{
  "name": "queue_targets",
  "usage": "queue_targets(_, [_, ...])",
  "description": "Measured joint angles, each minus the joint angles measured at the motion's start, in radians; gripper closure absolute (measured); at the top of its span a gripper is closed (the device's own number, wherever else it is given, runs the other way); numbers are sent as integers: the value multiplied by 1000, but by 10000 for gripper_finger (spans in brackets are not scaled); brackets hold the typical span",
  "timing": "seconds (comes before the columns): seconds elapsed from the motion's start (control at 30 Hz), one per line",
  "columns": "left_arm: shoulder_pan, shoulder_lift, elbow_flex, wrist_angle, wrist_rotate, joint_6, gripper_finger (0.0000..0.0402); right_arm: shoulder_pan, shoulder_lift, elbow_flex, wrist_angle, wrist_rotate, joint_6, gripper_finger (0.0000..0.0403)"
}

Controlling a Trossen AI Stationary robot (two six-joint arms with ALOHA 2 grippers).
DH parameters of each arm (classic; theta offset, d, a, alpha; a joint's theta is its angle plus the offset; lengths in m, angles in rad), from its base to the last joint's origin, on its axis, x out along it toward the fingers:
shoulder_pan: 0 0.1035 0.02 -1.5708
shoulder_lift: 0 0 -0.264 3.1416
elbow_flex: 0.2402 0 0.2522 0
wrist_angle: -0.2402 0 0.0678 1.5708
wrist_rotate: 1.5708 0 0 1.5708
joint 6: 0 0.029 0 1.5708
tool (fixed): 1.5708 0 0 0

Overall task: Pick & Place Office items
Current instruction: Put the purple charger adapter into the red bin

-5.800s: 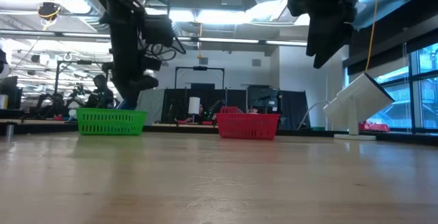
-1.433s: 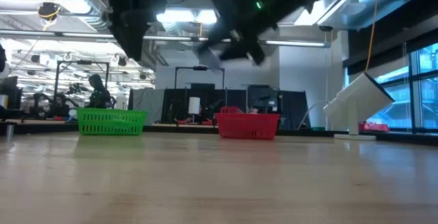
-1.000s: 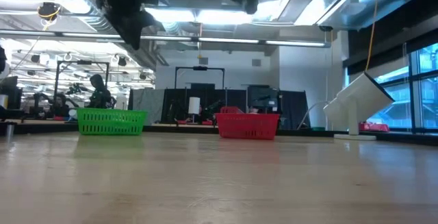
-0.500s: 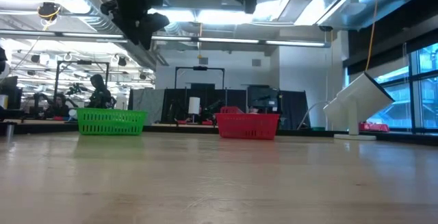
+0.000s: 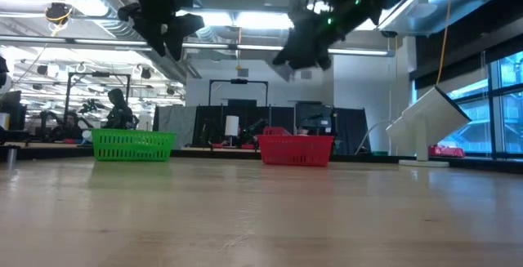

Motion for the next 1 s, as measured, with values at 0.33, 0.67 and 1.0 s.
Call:
queue_targets(0.33, [0, 0, 0, 0, 27, -65, 206, -24, 142, 0, -8, 40, 55, 188])
queue_targets(0.67, [0, 0, 0, 0, 134, -66, 206, -31, 205, 0, -74, 93, 56, 188])
queue_targets(1.0, [-1, 0, 0, 0, 135, -65, 206, -31, 222, 2, -93, 95, 79, 188])
